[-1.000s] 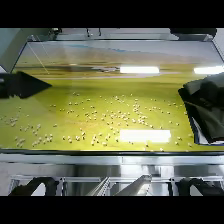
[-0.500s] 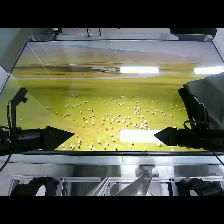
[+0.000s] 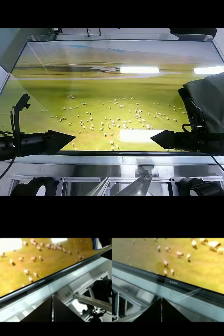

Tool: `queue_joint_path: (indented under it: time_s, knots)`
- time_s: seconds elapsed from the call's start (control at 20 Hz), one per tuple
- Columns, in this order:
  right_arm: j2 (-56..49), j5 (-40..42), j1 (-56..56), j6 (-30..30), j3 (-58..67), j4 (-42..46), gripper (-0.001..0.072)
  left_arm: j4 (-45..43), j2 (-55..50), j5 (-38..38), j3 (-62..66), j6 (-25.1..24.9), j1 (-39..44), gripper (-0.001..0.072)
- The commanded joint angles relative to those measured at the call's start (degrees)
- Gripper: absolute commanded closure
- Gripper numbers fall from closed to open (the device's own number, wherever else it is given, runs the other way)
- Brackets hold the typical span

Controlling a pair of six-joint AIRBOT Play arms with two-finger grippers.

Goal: Fold the shirts.

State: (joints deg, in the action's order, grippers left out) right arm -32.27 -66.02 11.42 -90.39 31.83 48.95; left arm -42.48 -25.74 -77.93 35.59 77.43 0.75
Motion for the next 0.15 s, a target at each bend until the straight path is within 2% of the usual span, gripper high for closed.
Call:
queue_joint_path:
  time_s: [0.0, 0.1]
  knots:
    - [0.07, 0.02, 0.04, 0.00, -0.09, -0.33, 0.0700, 0.07, 0.09, 0.13, -0.09, 0.02, 0.04, 0.0686]
    - [0.07, 0.02, 0.04, 0.00, -0.09, -0.33, 0.0700, 0.07, 0.09, 0.13, -0.09, 0.02, 0.04, 0.0686]
